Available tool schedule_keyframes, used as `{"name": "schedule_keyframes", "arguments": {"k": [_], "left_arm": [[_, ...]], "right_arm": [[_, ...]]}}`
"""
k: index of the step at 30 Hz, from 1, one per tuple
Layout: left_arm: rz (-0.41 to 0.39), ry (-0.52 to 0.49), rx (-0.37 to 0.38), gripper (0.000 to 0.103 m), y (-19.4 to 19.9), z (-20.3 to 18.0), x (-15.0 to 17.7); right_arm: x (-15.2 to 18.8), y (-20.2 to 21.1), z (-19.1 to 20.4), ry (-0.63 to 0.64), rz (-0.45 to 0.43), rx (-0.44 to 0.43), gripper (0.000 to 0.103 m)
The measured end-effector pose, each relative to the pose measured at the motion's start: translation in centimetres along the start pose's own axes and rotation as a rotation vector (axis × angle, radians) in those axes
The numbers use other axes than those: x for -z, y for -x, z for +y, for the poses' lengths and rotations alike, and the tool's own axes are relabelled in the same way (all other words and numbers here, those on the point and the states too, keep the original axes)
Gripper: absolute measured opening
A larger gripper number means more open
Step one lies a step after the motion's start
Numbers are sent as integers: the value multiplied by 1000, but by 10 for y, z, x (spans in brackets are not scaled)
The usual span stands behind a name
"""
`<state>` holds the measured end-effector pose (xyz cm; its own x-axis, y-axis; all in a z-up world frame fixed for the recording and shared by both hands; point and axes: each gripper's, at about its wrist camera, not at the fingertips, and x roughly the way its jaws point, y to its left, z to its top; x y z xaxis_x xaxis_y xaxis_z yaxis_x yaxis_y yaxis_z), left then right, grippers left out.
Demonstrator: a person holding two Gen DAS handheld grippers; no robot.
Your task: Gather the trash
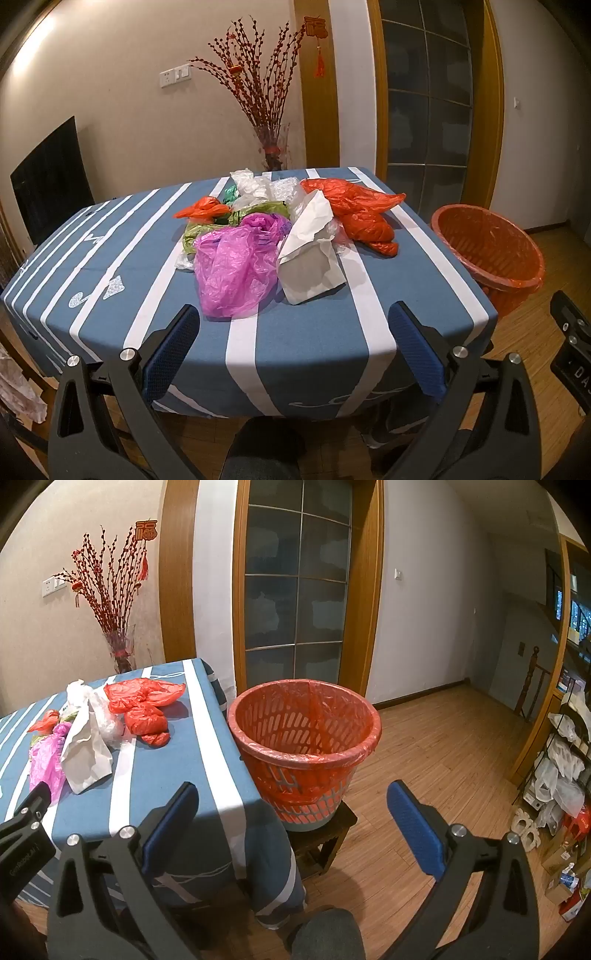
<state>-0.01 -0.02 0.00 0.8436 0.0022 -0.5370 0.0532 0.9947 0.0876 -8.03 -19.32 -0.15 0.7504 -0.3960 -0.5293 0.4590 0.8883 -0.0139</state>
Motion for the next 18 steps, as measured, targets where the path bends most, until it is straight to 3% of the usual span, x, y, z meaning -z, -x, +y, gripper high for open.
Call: {"name": "schedule_keyframes", "arguments": {"k": [18], "left_arm": [[2,5,4,101,0,0,0]], "right_arm": [[0,1,1,1,-2,1,99]]}}
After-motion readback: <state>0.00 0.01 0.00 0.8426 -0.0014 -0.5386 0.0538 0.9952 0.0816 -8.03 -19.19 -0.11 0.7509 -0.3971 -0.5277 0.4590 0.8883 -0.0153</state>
